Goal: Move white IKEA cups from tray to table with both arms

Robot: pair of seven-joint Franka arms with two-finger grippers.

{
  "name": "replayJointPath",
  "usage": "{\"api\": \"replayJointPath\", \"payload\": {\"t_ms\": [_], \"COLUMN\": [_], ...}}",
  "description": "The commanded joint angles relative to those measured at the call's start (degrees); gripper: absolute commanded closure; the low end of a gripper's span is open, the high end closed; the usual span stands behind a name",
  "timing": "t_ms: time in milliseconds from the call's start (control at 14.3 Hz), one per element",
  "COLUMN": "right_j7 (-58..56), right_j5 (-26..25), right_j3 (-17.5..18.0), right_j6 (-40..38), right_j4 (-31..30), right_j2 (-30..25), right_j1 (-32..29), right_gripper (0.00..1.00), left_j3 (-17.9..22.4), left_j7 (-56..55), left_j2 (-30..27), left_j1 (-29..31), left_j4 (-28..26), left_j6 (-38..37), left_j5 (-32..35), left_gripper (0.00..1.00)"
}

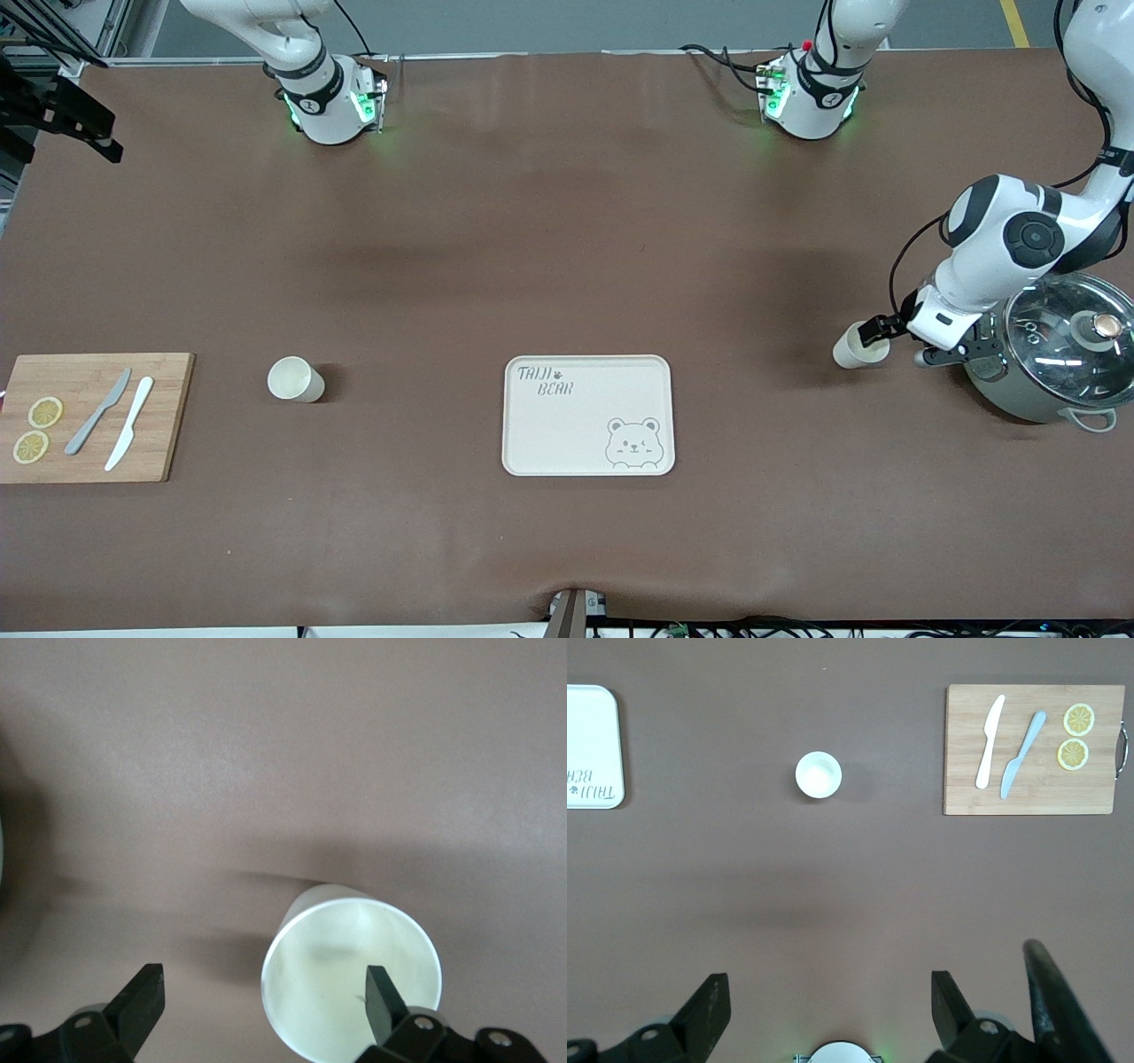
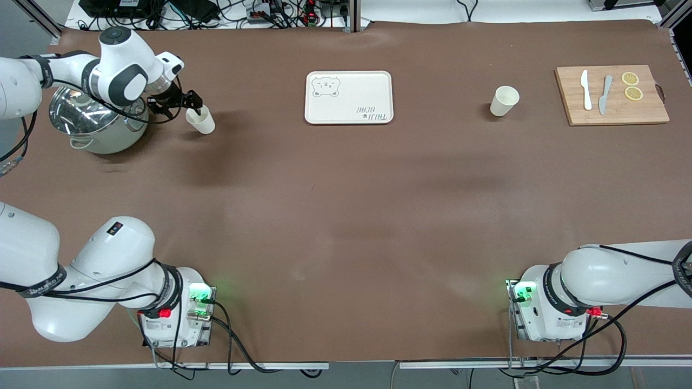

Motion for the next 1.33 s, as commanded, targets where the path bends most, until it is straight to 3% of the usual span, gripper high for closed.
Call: {"api": "replayJointPath", "payload": {"t_ms": [0,280,490,841,1261], "right_j7": [0.75,0.84,0.93,0.84,0.84], "right_j5": [-0.79,-0.7,-0.17,-0.17,-0.09], "right_j3": [0.5,0.5,0.5,0.5,0.5], "right_j6": [-0.78,-0.78,-0.6,-0.78,-0.6], "right_j4": [1.34,1.34,1.34,1.34,1.34], "right_j2": [0.22,0.22,0.22,0.22,0.31], "right_j1": [-0.96,-0.96,-1.05,-1.05,-1.05], "right_gripper": [0.0,0.0,0.0,0.0,0.0], "left_j3": [-4.11,-14.21,-18.0,-18.98,-20.03], "left_j7": [-0.15,-0.06,1.43,9.24,12.33], "left_j2": [-1.26,-1.09,-1.0,-0.91,-0.56], "left_j1": [2.54,7.2,7.21,7.21,6.33], "left_j4": [1.15,7.82,14.59,21.72,30.15], "left_j6": [-3.98,-14.6,-23.23,-24.91,-34.49], "left_j5": [-1.18,-3.63,-5.84,-5.93,-5.93], "left_gripper": [0.0,0.0,0.0,0.0,0.0]}}
